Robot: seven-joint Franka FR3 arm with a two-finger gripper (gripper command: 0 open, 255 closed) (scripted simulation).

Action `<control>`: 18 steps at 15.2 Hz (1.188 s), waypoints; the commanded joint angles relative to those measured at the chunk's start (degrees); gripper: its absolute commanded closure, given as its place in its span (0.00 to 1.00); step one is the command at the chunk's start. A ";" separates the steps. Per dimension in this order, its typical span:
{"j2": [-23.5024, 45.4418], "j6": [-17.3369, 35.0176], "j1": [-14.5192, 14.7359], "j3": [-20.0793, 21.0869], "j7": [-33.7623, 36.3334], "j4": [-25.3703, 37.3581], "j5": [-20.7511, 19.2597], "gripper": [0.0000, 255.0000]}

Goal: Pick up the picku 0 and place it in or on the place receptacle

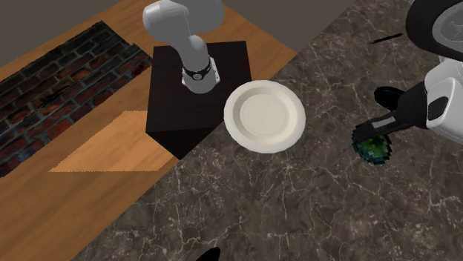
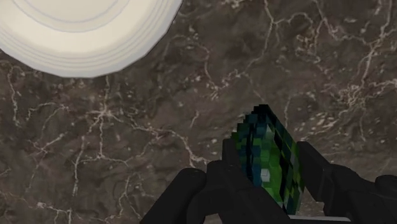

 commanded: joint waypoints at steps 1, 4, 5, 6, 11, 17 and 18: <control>0.14 -1.69 0.19 0.06 -0.03 1.82 -0.03 1.00; 0.23 -4.04 0.41 0.14 -0.11 4.25 -0.03 1.00; 0.29 -4.83 0.50 0.17 -0.13 5.10 -0.05 1.00; 0.31 -5.21 0.54 0.18 -0.14 5.49 -0.06 1.00; -14.23 -1.70 -4.89 -0.84 -6.89 -9.72 8.38 1.00; -30.08 -1.34 -6.18 -5.80 -15.69 -23.91 16.23 1.00; -32.51 -1.59 -6.10 -6.78 -17.03 -25.97 17.11 1.00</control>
